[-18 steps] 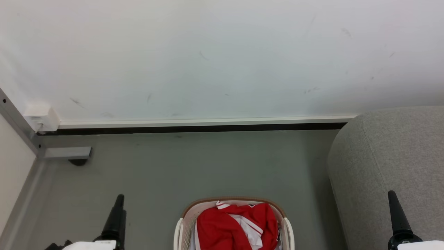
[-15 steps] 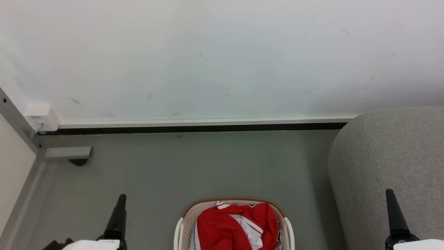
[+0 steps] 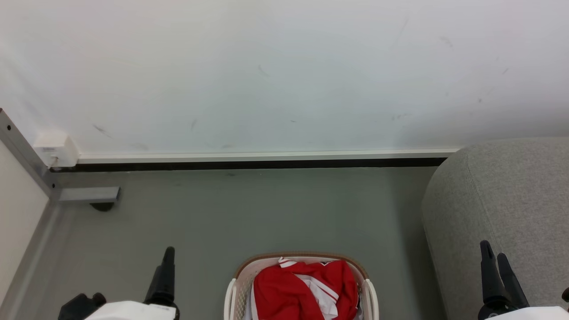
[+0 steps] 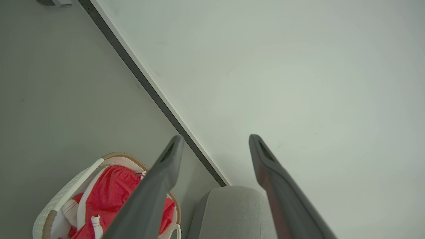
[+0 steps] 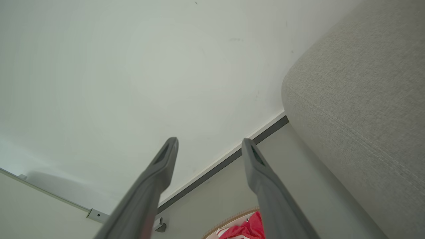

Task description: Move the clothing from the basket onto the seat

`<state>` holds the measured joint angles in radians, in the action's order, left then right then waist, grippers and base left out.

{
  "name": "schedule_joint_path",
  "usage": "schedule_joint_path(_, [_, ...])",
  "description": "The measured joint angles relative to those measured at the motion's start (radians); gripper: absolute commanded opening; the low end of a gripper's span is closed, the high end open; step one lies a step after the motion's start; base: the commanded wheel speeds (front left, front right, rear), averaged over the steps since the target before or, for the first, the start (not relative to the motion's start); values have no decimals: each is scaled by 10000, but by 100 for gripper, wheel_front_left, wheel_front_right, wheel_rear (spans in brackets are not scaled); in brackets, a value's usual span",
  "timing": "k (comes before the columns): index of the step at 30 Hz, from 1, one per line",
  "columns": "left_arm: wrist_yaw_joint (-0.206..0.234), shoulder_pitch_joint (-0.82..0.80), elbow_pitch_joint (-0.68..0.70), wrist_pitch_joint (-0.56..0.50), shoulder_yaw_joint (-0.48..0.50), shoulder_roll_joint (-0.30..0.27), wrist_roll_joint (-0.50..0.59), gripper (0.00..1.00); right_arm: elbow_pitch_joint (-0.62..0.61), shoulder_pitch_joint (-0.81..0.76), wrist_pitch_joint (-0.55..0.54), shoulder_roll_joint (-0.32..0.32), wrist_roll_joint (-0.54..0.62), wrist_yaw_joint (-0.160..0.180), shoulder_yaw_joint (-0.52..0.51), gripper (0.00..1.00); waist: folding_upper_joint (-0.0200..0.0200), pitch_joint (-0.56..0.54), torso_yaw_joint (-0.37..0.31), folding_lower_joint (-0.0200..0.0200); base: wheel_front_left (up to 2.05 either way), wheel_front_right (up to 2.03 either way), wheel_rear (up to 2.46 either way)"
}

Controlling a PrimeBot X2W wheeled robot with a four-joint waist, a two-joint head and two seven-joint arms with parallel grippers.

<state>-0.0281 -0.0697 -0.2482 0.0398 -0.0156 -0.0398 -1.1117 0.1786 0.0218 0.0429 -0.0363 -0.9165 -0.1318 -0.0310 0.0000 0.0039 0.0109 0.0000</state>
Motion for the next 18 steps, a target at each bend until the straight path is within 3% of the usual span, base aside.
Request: schedule_joint_path(18, [337,5,98,596,-274,-8,2734,100,-198,-54,581,-79,2506,0,364,100,0,-10,52,0,0,0,0])
